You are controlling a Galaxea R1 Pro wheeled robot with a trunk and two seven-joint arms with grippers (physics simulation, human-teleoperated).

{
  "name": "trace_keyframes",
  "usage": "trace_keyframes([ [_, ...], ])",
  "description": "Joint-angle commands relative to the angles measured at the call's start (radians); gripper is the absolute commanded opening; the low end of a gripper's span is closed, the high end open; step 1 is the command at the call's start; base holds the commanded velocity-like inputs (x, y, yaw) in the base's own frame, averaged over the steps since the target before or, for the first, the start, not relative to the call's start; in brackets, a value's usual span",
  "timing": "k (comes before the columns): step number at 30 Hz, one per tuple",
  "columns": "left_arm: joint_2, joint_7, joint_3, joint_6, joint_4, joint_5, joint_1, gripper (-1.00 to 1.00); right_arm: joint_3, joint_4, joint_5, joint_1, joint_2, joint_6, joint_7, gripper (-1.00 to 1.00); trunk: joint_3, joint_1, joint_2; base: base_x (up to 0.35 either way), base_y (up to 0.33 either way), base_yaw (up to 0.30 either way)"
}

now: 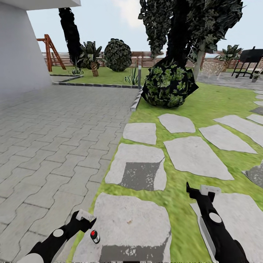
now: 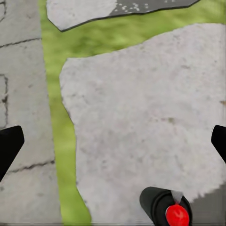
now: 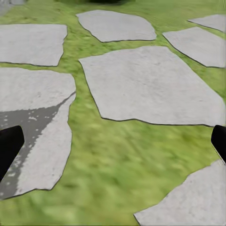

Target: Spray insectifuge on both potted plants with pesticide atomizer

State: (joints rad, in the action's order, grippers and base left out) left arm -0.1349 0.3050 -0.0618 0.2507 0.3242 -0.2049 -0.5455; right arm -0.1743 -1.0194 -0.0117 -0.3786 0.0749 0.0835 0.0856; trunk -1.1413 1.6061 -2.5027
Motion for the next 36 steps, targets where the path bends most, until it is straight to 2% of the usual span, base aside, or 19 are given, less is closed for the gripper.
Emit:
trace_keyframes([
  [1, 0.000, -0.003, -0.004, 0.007, 0.000, -0.003, -0.001, 1.00, 0.001, -0.026, -0.001, 0.000, 0.000, -0.027, 0.003, 1.00, -0.006, 0.000, -0.001, 0.000, 0.000, 0.000],
  [4, 0.002, -0.004, -0.003, 0.009, 0.000, 0.000, 0.000, 1.00, 0.002, -0.046, -0.001, 0.000, 0.000, -0.070, 0.002, 1.00, -0.023, 0.002, -0.001, 0.000, 0.000, 0.000],
  [19, 0.003, -0.007, 0.003, 0.011, 0.001, 0.007, 0.000, 1.00, 0.006, -0.009, -0.006, 0.000, -0.002, -0.082, 0.002, 1.00, -0.086, 0.008, -0.005, 0.000, 0.000, 0.000],
  [25, 0.002, -0.017, 0.007, 0.087, -0.001, 0.013, 0.001, 1.00, 0.006, 0.004, -0.006, 0.000, -0.001, -0.082, 0.001, 1.00, -0.110, 0.011, -0.006, 0.000, 0.000, 0.000],
  [36, 0.001, -0.019, 0.009, 0.109, -0.002, 0.013, 0.001, 1.00, 0.006, 0.007, -0.007, 0.000, -0.001, -0.082, 0.000, 1.00, -0.110, 0.011, -0.006, -0.018, -0.005, 0.000],
])
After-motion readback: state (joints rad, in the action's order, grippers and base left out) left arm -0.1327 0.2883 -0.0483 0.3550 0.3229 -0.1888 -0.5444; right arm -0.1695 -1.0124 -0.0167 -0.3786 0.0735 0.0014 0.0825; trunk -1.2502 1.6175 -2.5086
